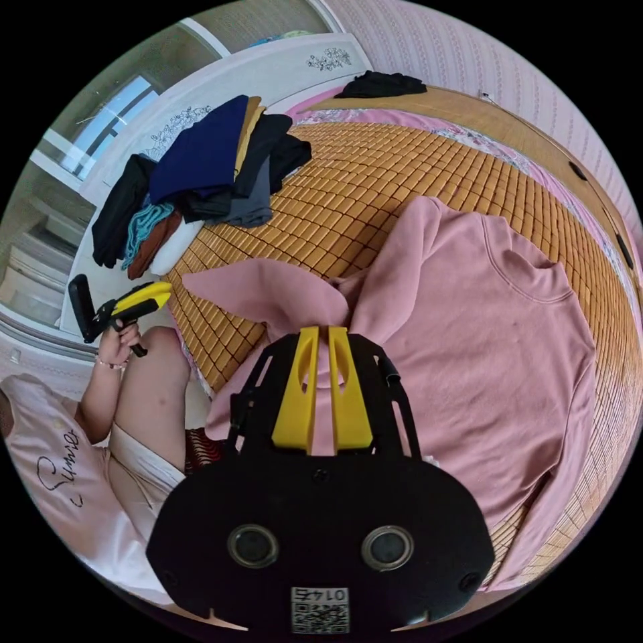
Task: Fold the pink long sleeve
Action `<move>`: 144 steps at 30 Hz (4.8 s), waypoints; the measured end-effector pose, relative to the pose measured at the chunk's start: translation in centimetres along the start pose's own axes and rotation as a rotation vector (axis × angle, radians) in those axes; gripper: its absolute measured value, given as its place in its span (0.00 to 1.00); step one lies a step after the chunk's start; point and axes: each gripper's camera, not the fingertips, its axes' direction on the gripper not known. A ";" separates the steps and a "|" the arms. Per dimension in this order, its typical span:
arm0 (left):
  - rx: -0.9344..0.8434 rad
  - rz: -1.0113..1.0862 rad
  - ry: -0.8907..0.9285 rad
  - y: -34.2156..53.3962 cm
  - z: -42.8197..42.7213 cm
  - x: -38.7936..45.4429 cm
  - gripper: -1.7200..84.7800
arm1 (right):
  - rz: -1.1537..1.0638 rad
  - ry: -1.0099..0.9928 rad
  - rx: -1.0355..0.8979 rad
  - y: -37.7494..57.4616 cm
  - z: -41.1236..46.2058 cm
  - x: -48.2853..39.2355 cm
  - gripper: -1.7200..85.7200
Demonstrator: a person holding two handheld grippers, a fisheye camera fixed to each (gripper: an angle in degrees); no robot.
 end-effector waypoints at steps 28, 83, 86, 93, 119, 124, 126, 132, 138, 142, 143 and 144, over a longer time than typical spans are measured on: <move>-0.060 -0.223 -0.281 -1.9 -10.3 -9.6 0.10 | 0.085 -0.081 0.167 -11.1 3.9 2.8 0.09; -0.493 0.339 0.103 5.7 15.7 27.3 0.11 | 0.709 0.234 -0.010 60.0 2.4 13.4 0.04; -0.472 0.340 0.057 6.0 15.6 27.8 0.11 | 0.732 0.185 0.096 63.4 0.9 13.6 0.03; -0.498 0.294 -0.014 7.1 17.9 26.9 0.10 | 0.772 0.112 0.150 67.2 1.0 14.6 0.03; -0.624 0.375 -0.029 6.9 19.4 25.8 0.07 | 0.748 0.092 0.133 68.5 -0.1 14.5 0.03; -0.631 0.356 0.003 6.9 19.5 24.4 0.07 | 0.755 0.110 0.058 66.9 1.3 14.3 0.14; -0.633 0.348 0.014 7.0 19.5 24.1 0.07 | 0.759 0.078 0.004 66.0 3.3 14.4 0.15; -0.615 0.395 0.060 5.8 16.8 22.8 0.06 | 0.739 0.081 -0.098 62.9 4.9 13.6 0.06; -0.512 0.358 0.239 1.9 9.6 19.8 0.06 | 0.698 0.132 0.046 62.4 -3.3 9.0 0.05; -0.567 0.306 0.270 1.9 10.8 17.5 0.08 | 0.833 0.019 0.061 63.7 -2.6 10.4 0.05; -0.585 0.289 0.259 2.3 11.0 16.8 0.08 | 0.873 0.063 0.018 63.6 -2.0 10.6 0.05; -0.595 0.278 0.249 2.4 11.0 16.5 0.08 | 0.890 0.094 -0.006 63.5 -1.8 10.6 0.05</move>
